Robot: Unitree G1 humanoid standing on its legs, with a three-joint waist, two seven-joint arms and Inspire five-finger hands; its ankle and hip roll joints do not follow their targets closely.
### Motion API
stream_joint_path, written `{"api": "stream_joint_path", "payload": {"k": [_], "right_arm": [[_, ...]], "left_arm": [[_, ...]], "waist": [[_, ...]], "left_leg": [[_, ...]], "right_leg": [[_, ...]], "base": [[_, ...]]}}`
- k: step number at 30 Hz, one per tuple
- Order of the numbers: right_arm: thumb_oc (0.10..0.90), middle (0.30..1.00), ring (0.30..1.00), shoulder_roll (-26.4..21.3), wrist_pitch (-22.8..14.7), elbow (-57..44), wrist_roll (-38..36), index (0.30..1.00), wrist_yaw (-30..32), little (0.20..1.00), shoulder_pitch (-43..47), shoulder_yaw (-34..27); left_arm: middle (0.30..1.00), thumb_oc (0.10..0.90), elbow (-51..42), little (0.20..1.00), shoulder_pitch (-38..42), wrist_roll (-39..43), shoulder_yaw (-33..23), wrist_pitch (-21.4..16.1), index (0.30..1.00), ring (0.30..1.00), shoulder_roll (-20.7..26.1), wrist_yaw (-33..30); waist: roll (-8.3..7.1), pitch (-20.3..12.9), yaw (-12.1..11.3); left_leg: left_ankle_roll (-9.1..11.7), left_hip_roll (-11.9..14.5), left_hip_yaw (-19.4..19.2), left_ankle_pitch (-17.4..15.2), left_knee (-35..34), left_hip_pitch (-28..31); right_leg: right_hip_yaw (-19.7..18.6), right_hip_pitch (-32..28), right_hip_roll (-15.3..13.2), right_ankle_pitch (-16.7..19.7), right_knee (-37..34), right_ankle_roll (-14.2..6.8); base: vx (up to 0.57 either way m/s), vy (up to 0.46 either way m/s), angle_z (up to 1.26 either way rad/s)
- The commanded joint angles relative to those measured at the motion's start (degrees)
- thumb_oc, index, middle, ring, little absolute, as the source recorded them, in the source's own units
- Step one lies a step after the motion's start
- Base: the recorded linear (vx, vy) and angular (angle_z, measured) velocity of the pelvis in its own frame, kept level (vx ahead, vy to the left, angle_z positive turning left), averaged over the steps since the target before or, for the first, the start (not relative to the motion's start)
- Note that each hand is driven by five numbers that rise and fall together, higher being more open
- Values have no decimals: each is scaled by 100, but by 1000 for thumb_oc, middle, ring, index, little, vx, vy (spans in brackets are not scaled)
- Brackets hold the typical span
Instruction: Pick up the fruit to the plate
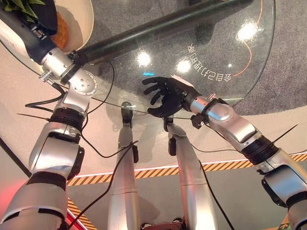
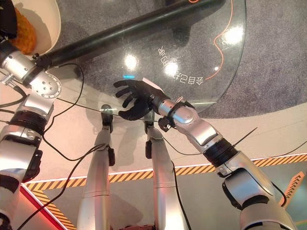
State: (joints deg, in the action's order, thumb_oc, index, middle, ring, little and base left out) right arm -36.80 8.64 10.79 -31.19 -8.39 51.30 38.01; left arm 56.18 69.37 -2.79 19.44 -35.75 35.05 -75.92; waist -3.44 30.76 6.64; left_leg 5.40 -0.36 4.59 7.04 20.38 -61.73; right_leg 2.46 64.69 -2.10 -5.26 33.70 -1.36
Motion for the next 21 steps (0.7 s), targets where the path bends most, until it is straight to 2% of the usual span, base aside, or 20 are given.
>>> {"api": "stream_joint_path", "payload": {"k": [1, 9, 11, 12, 14, 15, 16, 21], "right_arm": [[800, 900, 900, 382, 130, 320, 9, 900, 89, 900, -240, 408], [800, 900, 900, 355, 90, 381, 1, 900, 73, 900, -200, 428], [800, 900, 900, 365, 56, 387, 6, 900, 83, 900, -216, 436], [800, 900, 900, 382, 38, 396, 28, 900, 81, 900, -235, 432], [800, 900, 900, 374, 7, 409, 20, 900, 68, 900, -249, 441], [800, 900, 900, 370, -4, 409, 19, 900, 63, 900, -257, 435], [800, 900, 900, 362, -10, 401, 19, 900, 56, 900, -263, 426], [800, 900, 900, 313, 20, 326, 15, 900, 6, 900, -320, 388]], "left_arm": [[300, 100, -52, 200, 414, -317, -68, -548, 300, 300, 354, -643], [300, 100, 44, 200, 476, -209, -34, -654, 300, 300, 361, -593], [331, 136, 52, 236, 458, -217, -39, -684, 331, 331, 356, -622], [436, 259, 54, 359, 458, -231, -46, -685, 436, 436, 347, -628], [580, 427, 87, 527, 482, -203, -36, -687, 580, 580, 346, -585], [705, 572, 105, 672, 489, -187, -33, -694, 705, 705, 349, -554], [900, 800, 107, 900, 490, -171, -26, -683, 900, 900, 351, -520], [900, 800, 130, 900, 439, -80, -25, -628, 900, 900, 372, -346]], "waist": [[-142, -97, -114], [-129, -97, -97], [-130, -97, -92], [-128, -97, -83], [-129, -97, -70], [-128, -97, -67], [-125, -97, -64], [-98, -97, -64]], "left_leg": [[-238, -568, -646, -909, 859, -51], [-228, -585, -641, -905, 850, -7], [-229, -578, -652, -910, 858, 4], [-232, -573, -661, -921, 856, 27], [-231, -563, -676, -926, 854, 74], [-229, -563, -680, -925, 849, 93], [-225, -566, -681, -921, 842, 108], [-224, -579, -685, -898, 781, 223]], "right_leg": [[-264, -9, 334, 1055, -1009, -322], [-304, -39, 352, 1076, -1019, -322], [-310, -46, 356, 1079, -1015, -322], [-313, -58, 355, 1080, -1014, -325], [-320, -103, 350, 1079, -1023, -324], [-321, -123, 348, 1081, -1032, -324], [-323, -140, 345, 1085, -1045, -325], [-324, -233, 331, 1079, -1078, -321]], "base": [[0, 0, 0], [0, 0, 0], [0, 0, 0], [0, 0, 0], [0, 0, 0], [0, 0, 0], [0, 0, 0], [0, 0, 0]]}}
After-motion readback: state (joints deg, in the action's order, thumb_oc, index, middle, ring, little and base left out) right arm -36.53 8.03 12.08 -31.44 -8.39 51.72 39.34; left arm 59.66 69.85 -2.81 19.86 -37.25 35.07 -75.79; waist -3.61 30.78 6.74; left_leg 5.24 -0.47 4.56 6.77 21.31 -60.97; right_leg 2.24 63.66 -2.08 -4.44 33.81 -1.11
